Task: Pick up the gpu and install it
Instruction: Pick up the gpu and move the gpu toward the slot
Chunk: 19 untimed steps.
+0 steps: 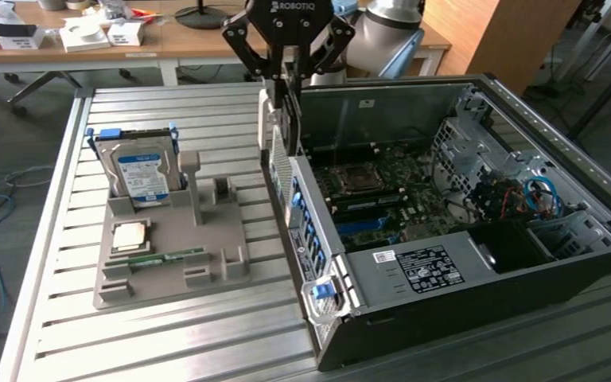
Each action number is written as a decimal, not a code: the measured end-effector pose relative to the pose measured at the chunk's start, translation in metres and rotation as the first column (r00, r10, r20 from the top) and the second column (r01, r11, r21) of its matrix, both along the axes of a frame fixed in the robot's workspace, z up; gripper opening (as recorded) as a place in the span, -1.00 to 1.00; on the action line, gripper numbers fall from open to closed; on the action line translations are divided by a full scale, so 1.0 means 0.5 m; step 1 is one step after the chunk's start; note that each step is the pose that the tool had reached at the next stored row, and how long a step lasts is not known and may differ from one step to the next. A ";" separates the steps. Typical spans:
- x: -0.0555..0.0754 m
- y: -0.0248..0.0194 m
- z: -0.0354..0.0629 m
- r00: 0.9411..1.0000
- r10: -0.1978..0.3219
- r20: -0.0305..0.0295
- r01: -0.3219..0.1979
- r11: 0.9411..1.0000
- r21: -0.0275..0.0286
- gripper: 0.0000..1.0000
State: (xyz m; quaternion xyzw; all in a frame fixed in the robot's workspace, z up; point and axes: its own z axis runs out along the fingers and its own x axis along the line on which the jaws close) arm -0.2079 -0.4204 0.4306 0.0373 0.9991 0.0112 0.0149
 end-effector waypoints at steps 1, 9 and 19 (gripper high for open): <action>0.006 0.0000 0.000 1.000 0.000 0.000 0.000 1.000 0.000 -0.47; 0.054 -0.0001 0.000 1.000 0.000 0.000 0.000 1.000 0.000 -0.47; 0.126 0.0000 0.000 1.000 0.000 0.000 0.000 1.000 0.000 -0.47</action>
